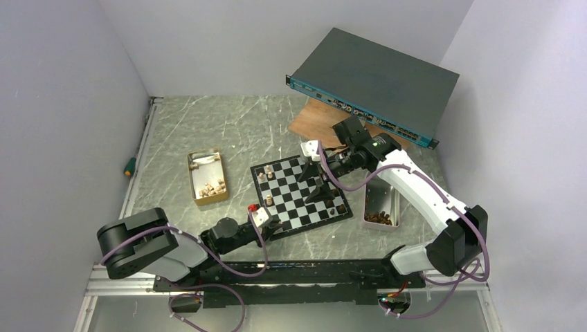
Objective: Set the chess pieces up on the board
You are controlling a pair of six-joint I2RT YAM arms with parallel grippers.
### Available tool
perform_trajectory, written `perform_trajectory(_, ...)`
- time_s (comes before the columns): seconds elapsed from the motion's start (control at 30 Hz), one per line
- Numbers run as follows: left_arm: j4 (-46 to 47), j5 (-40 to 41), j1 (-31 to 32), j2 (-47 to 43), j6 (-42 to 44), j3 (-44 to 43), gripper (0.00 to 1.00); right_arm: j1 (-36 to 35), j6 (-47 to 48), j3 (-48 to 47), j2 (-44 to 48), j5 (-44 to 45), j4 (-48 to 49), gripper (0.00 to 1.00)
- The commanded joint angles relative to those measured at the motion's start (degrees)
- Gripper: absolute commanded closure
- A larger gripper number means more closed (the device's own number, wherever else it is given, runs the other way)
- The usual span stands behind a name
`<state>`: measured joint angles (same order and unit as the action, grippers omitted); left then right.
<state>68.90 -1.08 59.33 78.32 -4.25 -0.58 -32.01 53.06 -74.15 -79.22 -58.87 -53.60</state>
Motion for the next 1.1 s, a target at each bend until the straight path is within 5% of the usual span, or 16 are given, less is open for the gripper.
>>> perform_trajectory(0.0,6.0,0.76,0.27,1.9,-1.13,2.38,0.94,0.22,1.96,-0.29,-0.37,-1.73,-0.56,0.32)
perform_trajectory(1.07,-3.11,5.54,1.32,-6.56,-3.54,3.35,0.68,0.24,2.75,-0.73,-0.96,-1.77,-1.55,0.31)
